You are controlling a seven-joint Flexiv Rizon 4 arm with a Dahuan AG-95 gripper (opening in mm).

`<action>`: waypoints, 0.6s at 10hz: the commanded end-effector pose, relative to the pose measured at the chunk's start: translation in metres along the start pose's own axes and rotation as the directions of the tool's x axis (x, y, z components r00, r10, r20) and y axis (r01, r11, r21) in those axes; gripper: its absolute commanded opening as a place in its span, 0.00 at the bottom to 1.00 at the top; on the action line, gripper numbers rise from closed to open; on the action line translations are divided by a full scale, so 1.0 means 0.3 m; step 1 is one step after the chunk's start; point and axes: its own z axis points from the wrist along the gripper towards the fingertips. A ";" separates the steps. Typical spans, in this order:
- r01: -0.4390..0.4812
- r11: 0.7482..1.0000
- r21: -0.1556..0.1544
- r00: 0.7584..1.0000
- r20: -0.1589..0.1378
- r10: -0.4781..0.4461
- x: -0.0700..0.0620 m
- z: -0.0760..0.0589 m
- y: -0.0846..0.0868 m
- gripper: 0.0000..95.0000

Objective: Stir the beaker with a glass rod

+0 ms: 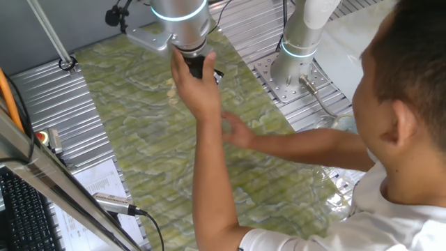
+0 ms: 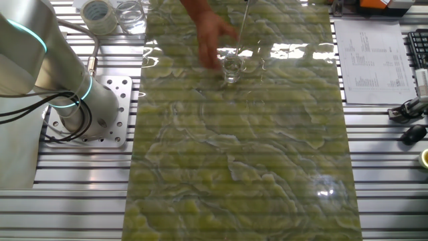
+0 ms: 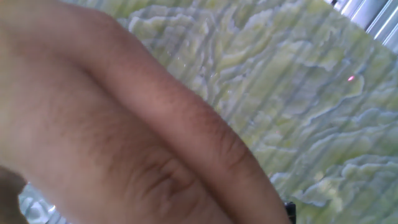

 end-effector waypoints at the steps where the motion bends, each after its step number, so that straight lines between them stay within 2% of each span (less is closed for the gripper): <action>1: 0.032 0.999 0.024 0.999 -0.023 -0.031 -0.002 -0.002 -0.001 0.00; 3: 0.033 0.999 0.041 0.999 0.005 -0.034 -0.002 -0.002 -0.001 0.00; 4: 0.031 0.999 0.042 0.999 0.012 -0.031 -0.002 -0.002 -0.001 0.00; 5: 0.023 0.999 0.047 0.999 0.032 -0.025 -0.002 -0.002 -0.001 0.00; 6: 0.013 0.999 0.039 0.999 0.036 -0.014 -0.002 -0.002 -0.001 0.00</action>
